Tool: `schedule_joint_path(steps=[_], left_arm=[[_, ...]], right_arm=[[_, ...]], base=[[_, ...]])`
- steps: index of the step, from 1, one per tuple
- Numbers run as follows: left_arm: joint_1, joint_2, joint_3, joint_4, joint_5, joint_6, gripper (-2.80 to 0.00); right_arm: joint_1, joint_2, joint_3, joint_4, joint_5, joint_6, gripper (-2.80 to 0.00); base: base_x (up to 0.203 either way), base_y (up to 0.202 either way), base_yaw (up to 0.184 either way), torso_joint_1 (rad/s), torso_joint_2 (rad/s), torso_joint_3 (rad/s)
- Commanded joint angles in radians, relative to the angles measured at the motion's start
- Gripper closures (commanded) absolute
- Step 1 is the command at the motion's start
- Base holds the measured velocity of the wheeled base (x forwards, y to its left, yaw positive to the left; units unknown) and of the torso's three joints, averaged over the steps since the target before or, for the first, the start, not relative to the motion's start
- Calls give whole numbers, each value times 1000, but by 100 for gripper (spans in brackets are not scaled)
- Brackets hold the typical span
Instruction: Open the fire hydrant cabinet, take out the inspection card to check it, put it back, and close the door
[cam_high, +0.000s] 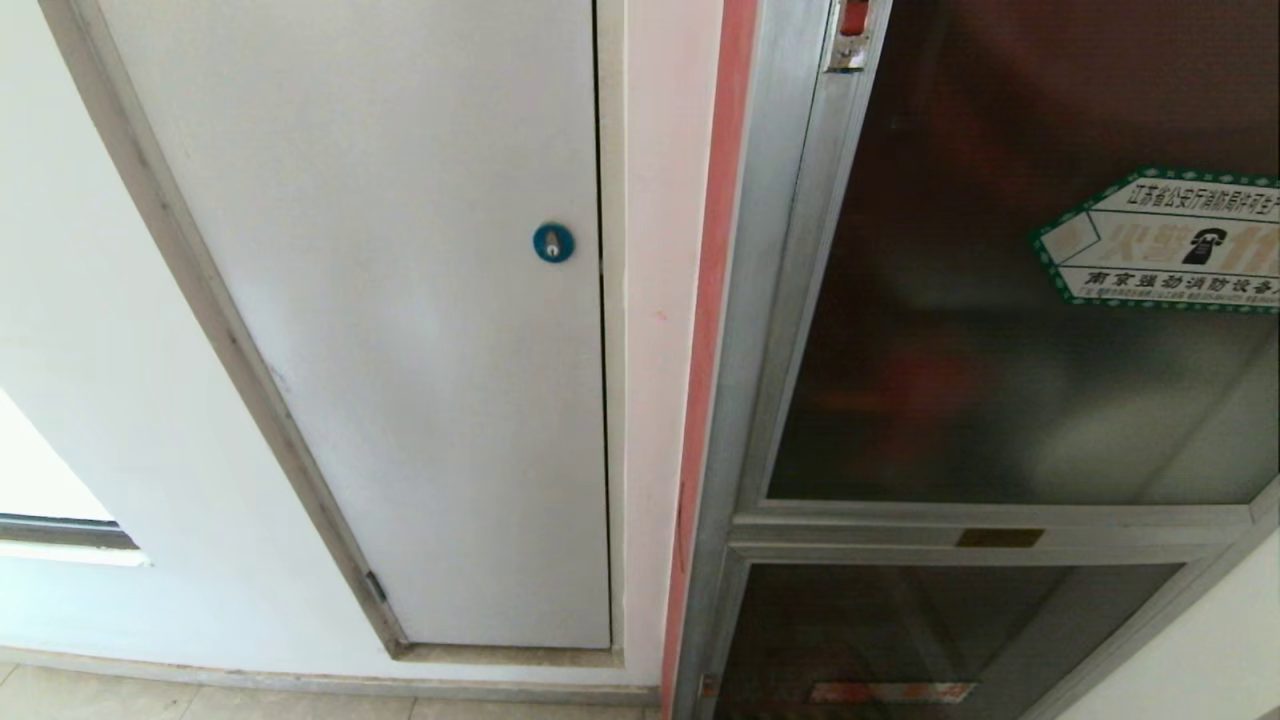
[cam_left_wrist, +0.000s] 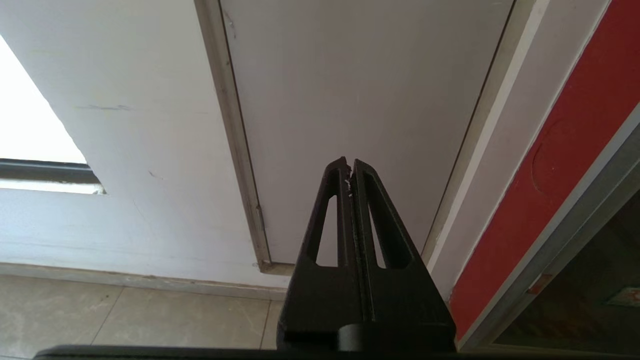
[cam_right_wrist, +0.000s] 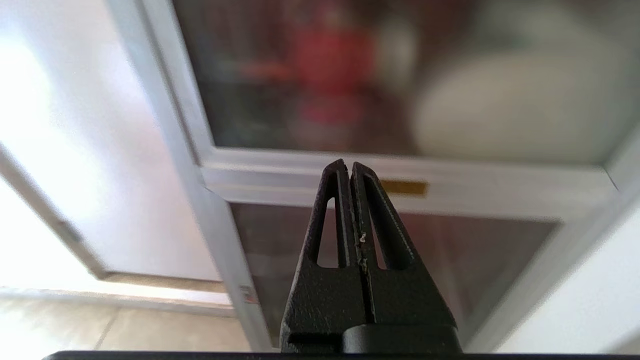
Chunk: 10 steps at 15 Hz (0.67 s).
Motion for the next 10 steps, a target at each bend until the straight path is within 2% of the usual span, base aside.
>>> schedule_joint_path(steps=[1, 7, 8, 10], left_arm=[[0, 1, 20, -1, 0, -1, 0], [0, 1, 20, 0, 0, -1, 0], [0, 1, 20, -1, 0, -1, 0], [0, 1, 20, -1, 0, -1, 0]], right_arm=[[1, 131, -73, 1, 19, 1, 0], [9, 508, -397, 0, 160, 2, 0], [29, 571, -458, 1, 179, 3, 0], [137, 687, -592, 7, 193, 16, 0]], base=[[0, 0, 0, 0, 0, 0], [0, 0, 0, 0, 0, 0], [0, 0, 0, 0, 0, 0], [0, 0, 0, 0, 0, 0]])
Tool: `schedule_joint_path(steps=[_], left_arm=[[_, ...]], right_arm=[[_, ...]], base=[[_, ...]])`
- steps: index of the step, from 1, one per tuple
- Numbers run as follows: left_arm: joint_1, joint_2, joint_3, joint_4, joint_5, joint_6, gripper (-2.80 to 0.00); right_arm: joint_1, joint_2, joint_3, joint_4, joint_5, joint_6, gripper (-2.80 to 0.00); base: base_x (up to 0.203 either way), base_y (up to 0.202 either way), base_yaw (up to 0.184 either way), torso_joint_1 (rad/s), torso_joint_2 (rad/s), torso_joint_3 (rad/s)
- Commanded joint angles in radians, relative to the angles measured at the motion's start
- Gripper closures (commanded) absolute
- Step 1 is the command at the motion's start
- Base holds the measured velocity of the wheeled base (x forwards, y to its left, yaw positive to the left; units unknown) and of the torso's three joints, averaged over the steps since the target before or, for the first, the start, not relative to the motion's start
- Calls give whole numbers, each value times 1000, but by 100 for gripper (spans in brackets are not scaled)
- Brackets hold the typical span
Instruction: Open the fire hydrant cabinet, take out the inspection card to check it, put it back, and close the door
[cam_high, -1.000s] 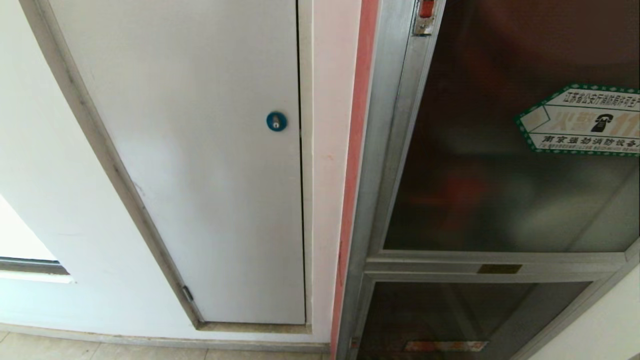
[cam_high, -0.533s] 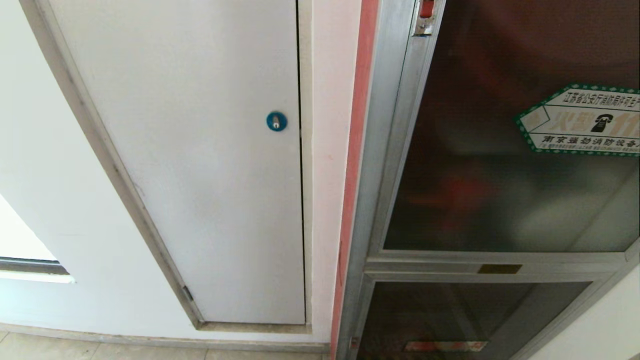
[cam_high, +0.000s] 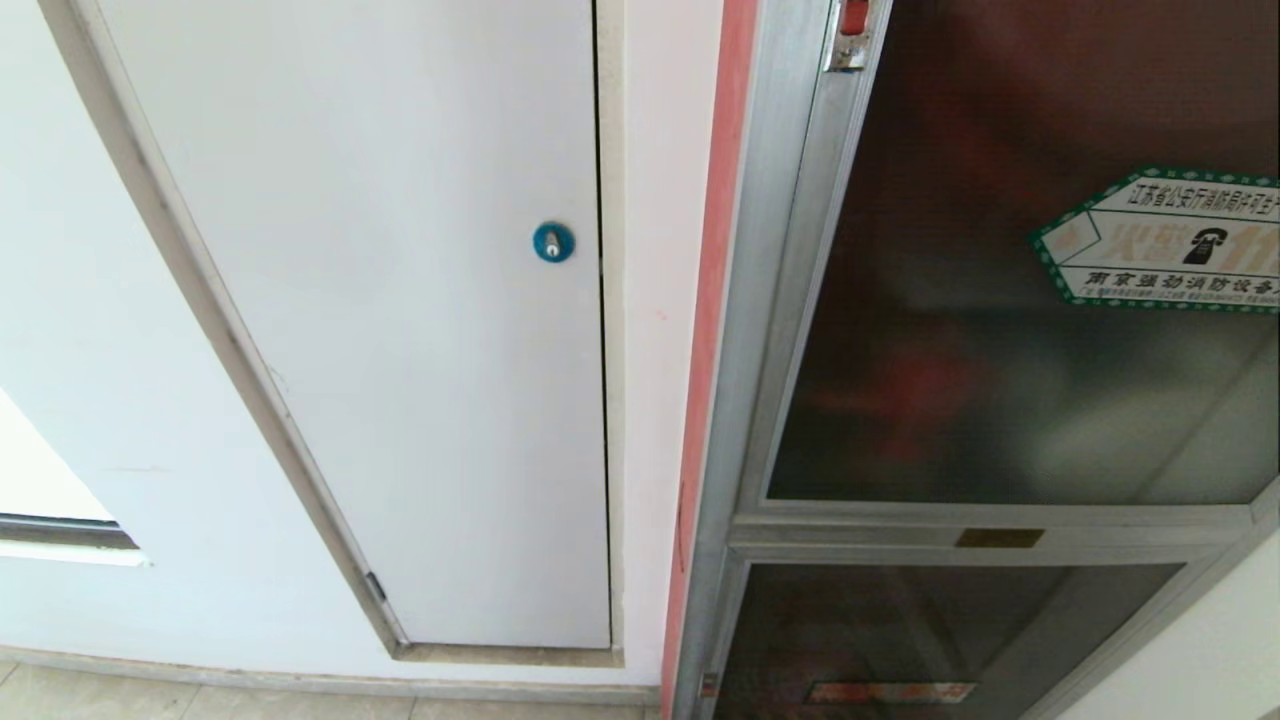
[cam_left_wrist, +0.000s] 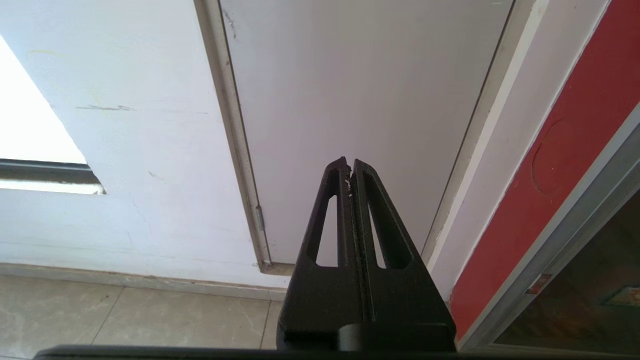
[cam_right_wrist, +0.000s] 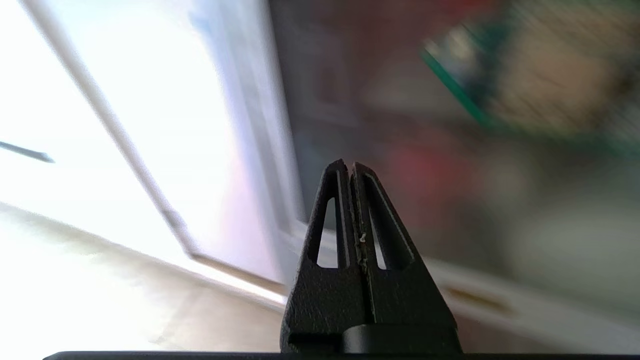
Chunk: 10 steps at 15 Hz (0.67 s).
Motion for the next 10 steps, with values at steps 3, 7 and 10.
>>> schedule_joint_path(steps=[3, 7, 10], left_arm=[[1, 1, 20, 0, 1, -1, 0], [1, 1, 20, 0, 1, -1, 0], [1, 1, 20, -1, 1, -1, 0]], right_arm=[[151, 271, -274, 49, 5, 52, 0], [275, 455, -524, 108, -31, 102, 0], [405, 562, -646, 132, -113, 107, 0]], base=[[0, 0, 0, 0, 0, 0], [0, 0, 0, 0, 0, 0], [0, 0, 0, 0, 0, 0]])
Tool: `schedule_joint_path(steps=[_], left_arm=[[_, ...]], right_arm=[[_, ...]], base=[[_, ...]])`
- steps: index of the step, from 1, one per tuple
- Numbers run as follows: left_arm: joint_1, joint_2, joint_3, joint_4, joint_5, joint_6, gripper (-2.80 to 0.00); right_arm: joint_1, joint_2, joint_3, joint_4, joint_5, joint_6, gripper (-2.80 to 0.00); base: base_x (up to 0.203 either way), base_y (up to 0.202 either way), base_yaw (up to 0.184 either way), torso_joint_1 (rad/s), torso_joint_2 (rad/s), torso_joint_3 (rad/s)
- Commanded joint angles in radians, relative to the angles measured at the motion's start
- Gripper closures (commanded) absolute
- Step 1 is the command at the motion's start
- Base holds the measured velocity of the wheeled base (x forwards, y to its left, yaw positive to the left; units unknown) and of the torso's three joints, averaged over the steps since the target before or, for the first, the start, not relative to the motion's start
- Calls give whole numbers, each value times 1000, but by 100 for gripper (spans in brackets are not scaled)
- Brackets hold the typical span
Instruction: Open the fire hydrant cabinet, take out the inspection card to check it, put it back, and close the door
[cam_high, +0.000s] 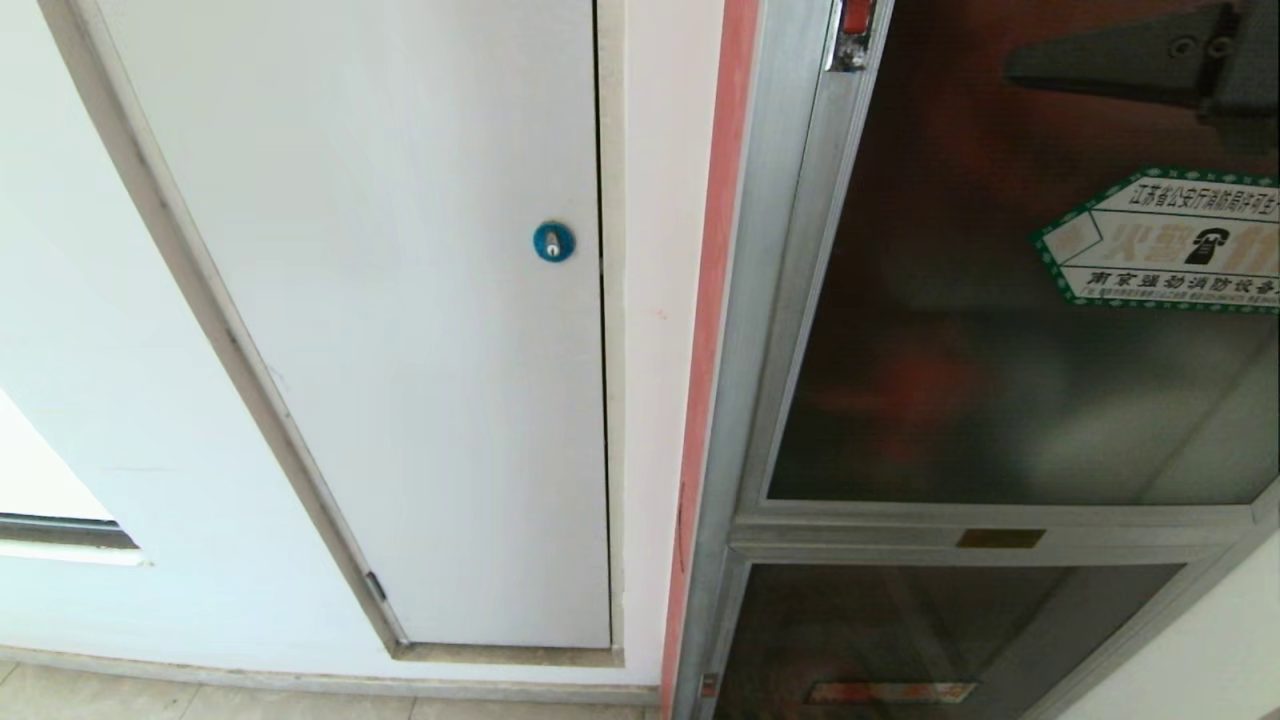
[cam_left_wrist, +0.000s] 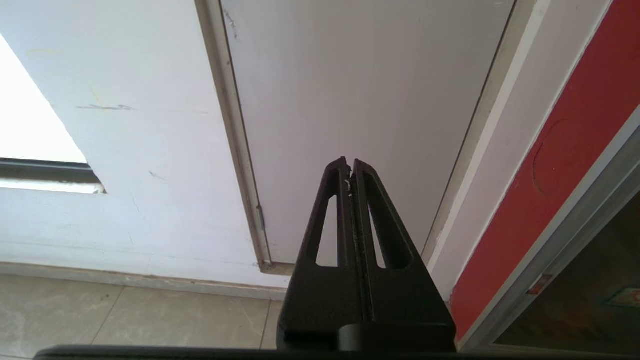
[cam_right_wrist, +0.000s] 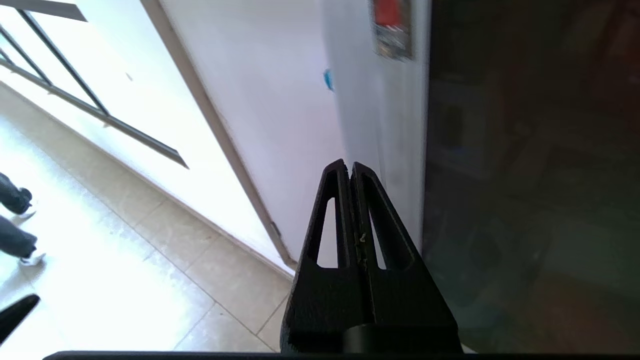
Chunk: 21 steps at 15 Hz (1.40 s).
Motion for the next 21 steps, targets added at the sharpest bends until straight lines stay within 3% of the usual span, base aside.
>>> schedule_joint_path(steps=[1, 7, 10, 21], left_arm=[[0, 1, 20, 0, 0, -1, 0], [0, 1, 20, -1, 0, -1, 0], [0, 1, 20, 0, 0, -1, 0], [0, 1, 20, 0, 0, -1, 0]], right_arm=[[62, 97, -72, 7, -25, 3, 0], [109, 254, -399, 166, -79, 170, 0], [110, 289, -405, 155, -124, 174, 0], [81, 294, -405, 79, -163, 160, 0]], base=[[0, 0, 0, 0, 0, 0], [0, 0, 0, 0, 0, 0], [0, 0, 0, 0, 0, 0], [0, 0, 0, 0, 0, 0]])
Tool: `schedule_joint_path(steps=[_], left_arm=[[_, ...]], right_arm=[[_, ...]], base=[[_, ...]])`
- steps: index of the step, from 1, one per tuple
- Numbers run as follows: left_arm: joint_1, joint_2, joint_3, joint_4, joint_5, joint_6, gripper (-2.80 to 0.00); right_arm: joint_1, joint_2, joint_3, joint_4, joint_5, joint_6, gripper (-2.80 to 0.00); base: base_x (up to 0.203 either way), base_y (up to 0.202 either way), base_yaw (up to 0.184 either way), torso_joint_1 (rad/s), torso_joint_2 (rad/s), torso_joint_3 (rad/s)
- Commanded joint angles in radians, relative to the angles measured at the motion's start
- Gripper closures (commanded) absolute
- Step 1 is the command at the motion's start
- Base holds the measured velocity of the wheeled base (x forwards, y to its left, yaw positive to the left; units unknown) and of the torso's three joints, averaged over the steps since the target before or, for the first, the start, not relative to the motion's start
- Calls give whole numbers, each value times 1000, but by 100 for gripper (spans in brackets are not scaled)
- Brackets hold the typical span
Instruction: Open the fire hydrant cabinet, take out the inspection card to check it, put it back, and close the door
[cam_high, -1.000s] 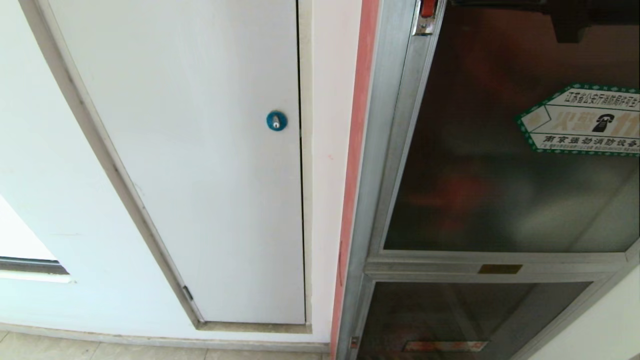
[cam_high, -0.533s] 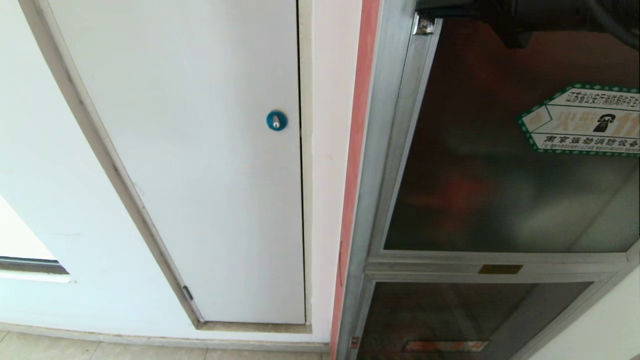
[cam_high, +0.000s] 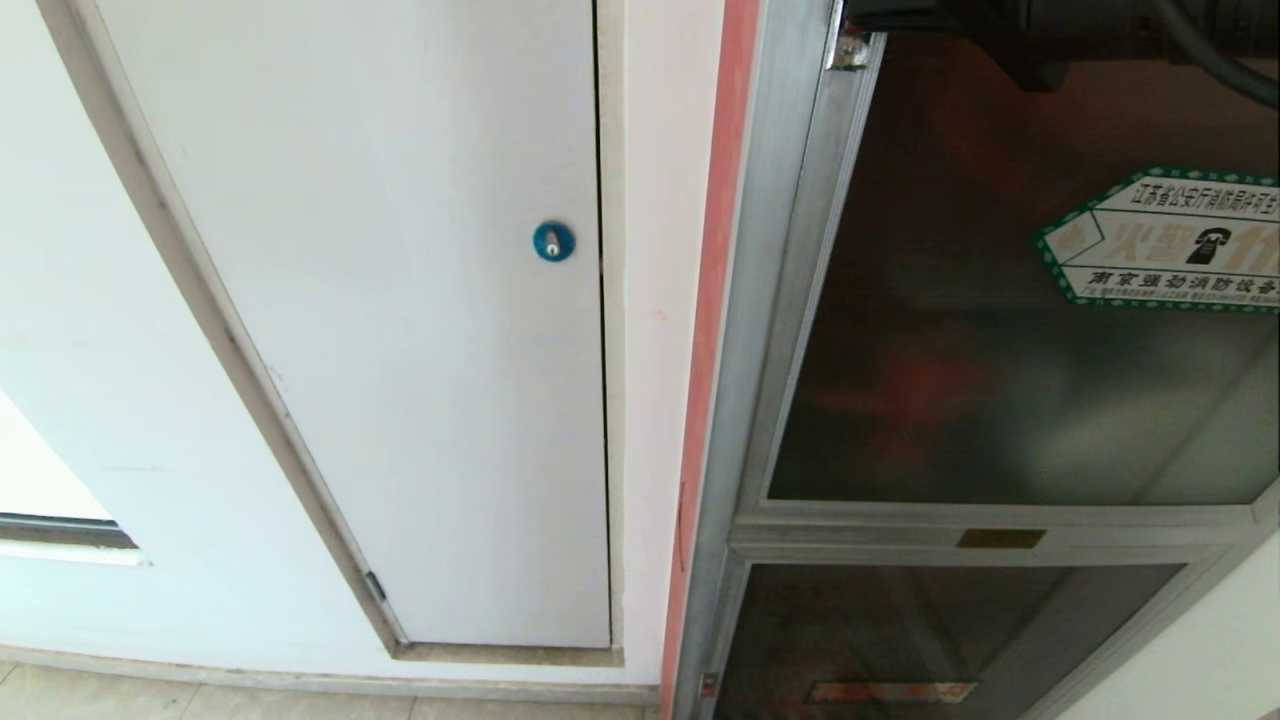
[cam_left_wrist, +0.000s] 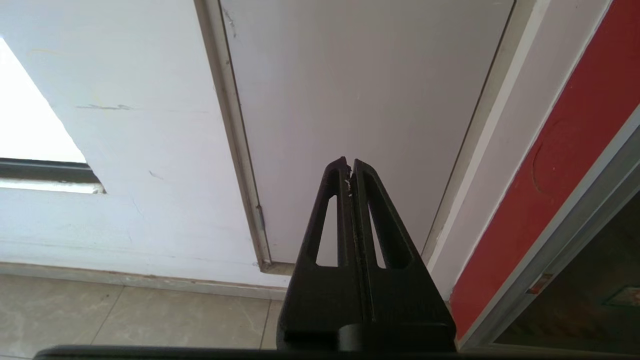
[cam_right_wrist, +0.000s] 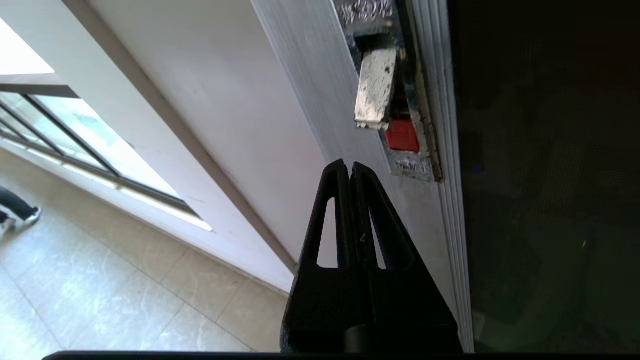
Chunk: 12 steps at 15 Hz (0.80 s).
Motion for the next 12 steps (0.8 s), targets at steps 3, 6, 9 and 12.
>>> schedule_joint_path(steps=[3, 6, 9, 12], left_arm=[[0, 1, 20, -2, 0, -1, 0], [0, 1, 20, -1, 0, -1, 0], [0, 1, 20, -2, 0, -1, 0], [0, 1, 20, -1, 0, -1, 0]], right_arm=[[-15, 4, 0, -11, 0, 2, 0], [-25, 14, 0, -14, 0, 2, 0], [-40, 23, 0, -38, 1, 0, 0], [-45, 34, 0, -45, 1, 0, 0]], base=[[0, 0, 0, 0, 0, 0], [0, 0, 0, 0, 0, 0], [0, 0, 0, 0, 0, 0], [0, 0, 0, 0, 0, 0]])
